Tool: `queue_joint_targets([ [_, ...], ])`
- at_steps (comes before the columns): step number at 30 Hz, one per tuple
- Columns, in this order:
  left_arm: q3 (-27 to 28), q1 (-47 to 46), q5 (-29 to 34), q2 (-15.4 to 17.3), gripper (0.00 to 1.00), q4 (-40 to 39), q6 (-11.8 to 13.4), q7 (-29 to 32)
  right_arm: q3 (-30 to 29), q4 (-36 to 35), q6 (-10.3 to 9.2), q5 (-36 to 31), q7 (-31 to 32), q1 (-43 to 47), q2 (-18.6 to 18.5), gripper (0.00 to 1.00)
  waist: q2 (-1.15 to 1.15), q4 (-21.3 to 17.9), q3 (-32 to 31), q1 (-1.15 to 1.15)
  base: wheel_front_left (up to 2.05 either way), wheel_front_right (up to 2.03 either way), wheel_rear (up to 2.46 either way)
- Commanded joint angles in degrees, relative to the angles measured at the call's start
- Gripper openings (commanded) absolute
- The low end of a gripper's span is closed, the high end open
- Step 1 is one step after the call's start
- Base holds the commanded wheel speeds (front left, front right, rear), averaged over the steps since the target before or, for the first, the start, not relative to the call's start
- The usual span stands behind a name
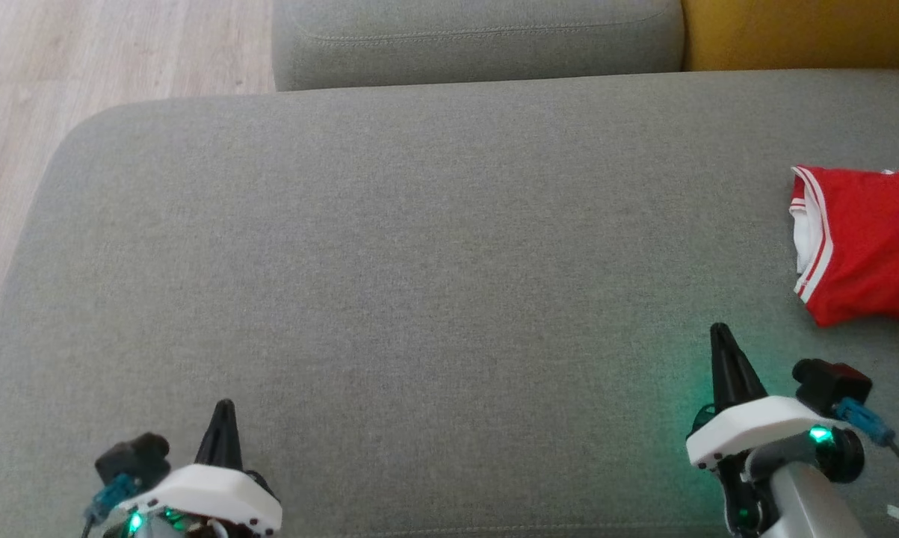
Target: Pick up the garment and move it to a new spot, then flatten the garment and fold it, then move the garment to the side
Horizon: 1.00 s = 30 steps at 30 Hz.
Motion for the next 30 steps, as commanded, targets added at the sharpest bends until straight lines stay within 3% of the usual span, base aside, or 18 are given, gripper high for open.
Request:
queue_joint_targets([
  [1, 0.98, -2.45, -2.04, 0.33, 0.0, -2.24, -0.39, 0.37, -0.23, -2.46, 0.04, 2.3, 0.39, -1.61, -0.17, 0.0, 0.0, 0.01, -0.05, 0.0, 0.0, 0.0, 0.0],
  [30, 3.92, -3.77, -20.0, 0.48, 0.0, -4.32, -2.88, 4.97, -2.41, -7.34, 0.08, 21.46, 4.98, -0.15, -0.19, 0.0, 0.0, 0.13, -0.72, 0.0, 0.0, 0.0, 0.0],
])
